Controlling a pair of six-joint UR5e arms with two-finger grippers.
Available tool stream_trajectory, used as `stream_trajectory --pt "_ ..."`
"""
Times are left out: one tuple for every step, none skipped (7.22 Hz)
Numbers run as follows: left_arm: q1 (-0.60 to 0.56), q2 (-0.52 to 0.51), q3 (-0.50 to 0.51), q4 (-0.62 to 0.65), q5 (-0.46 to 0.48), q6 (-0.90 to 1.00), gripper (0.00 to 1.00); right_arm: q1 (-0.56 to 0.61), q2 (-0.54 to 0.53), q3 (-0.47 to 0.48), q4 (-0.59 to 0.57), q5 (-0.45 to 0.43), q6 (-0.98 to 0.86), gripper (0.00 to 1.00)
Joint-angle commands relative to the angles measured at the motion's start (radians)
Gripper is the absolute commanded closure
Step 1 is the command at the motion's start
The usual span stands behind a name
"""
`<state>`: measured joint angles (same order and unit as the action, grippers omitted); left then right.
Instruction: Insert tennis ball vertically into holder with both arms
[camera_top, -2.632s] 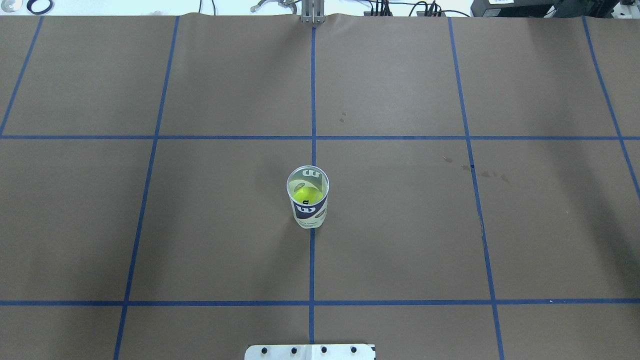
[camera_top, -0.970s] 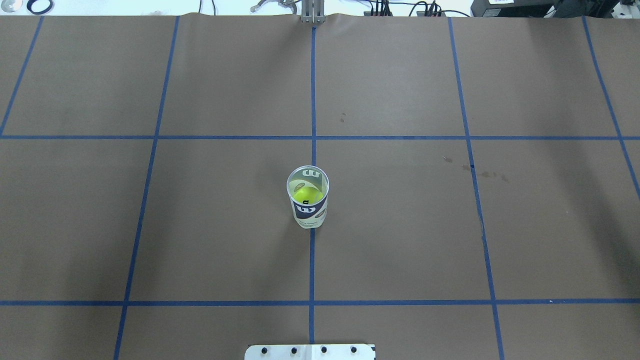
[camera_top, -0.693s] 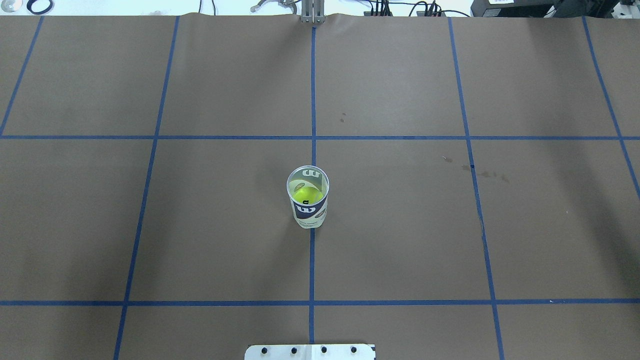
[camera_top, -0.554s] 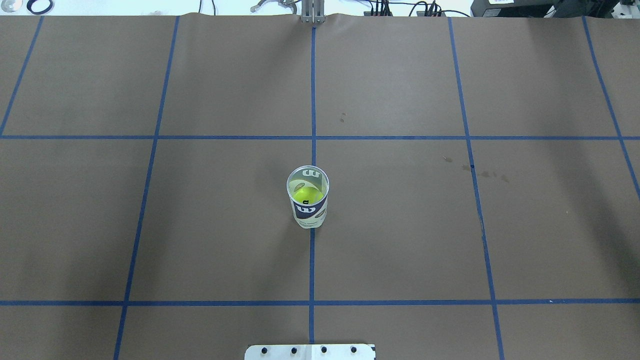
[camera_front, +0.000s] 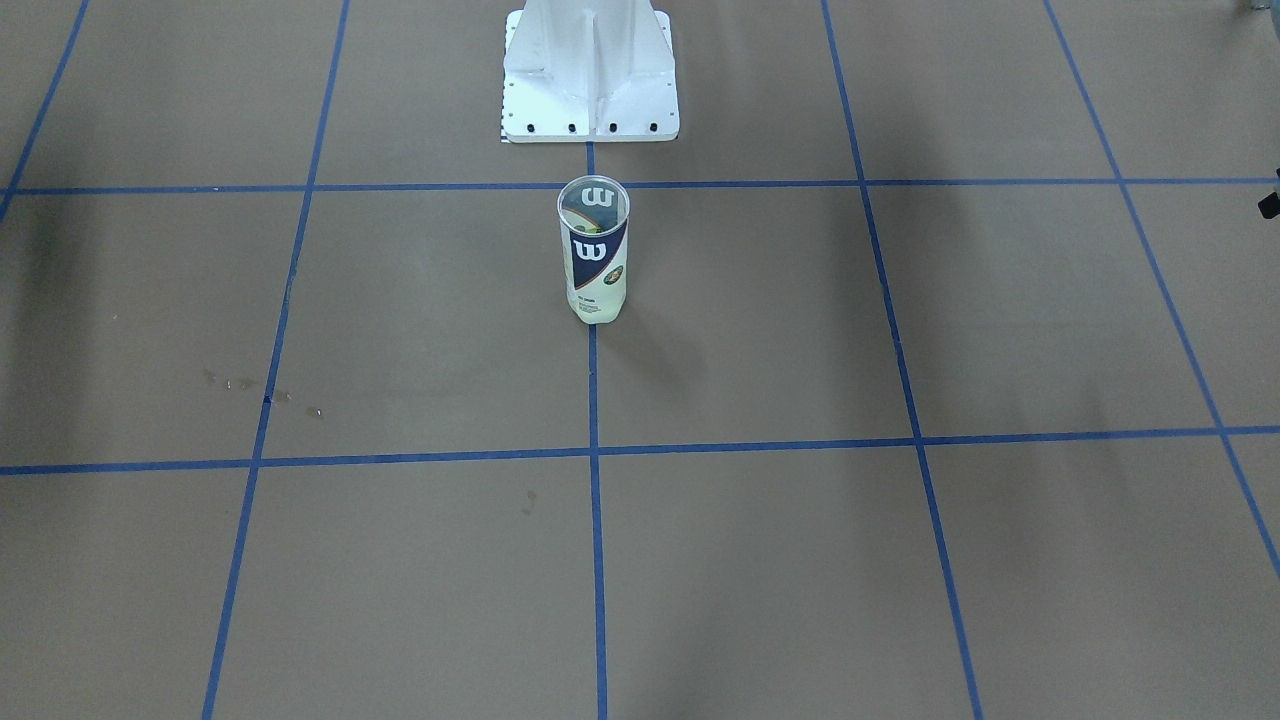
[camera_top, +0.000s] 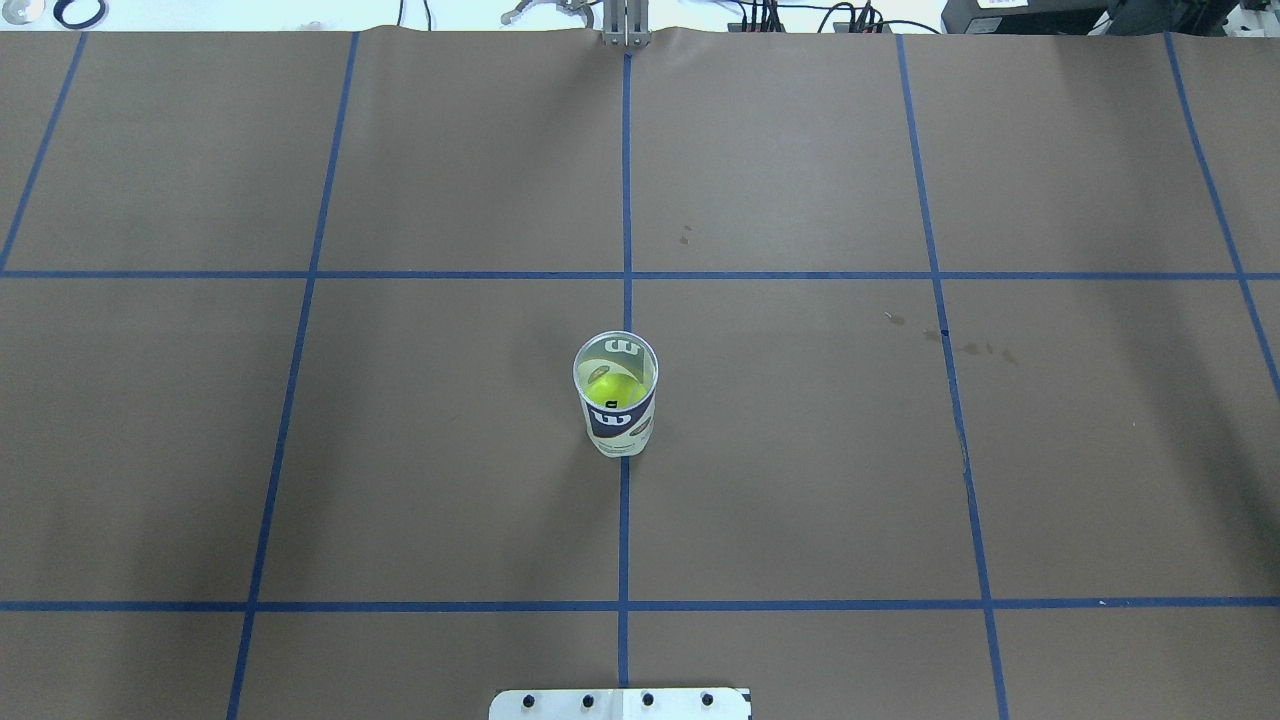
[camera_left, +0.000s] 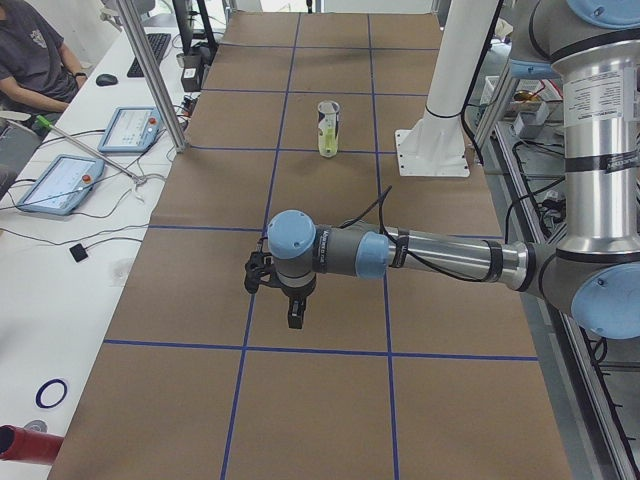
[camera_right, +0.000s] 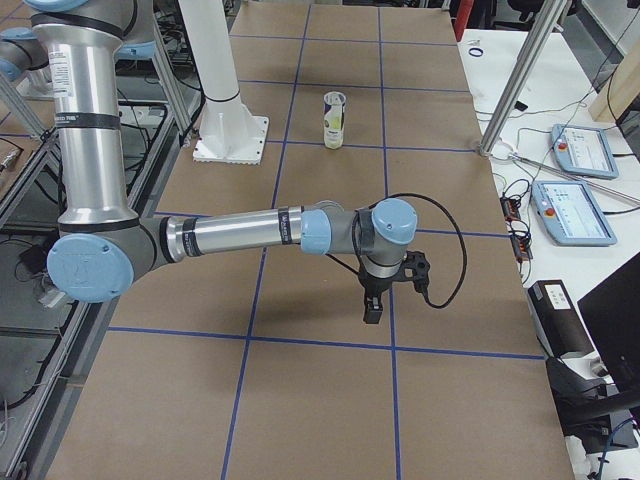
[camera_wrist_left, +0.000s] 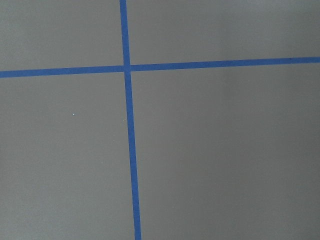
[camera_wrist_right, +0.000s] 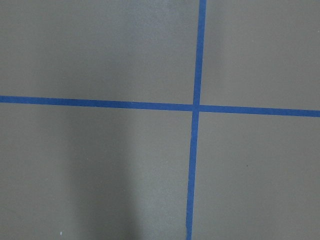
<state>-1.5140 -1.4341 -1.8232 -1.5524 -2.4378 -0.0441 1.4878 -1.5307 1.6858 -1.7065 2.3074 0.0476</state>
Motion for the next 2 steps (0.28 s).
stream_trajectory --pt "0.0 0.0 0.001 0.0 -0.001 0.0 0.0 0.0 -0.002 0.0 0.002 0.004 0.002 0.01" --pt "0.002 0.0 0.002 0.0 0.003 0.0 0.0 0.0 -0.002 -0.001 0.002 0.009 0.002 0.01"
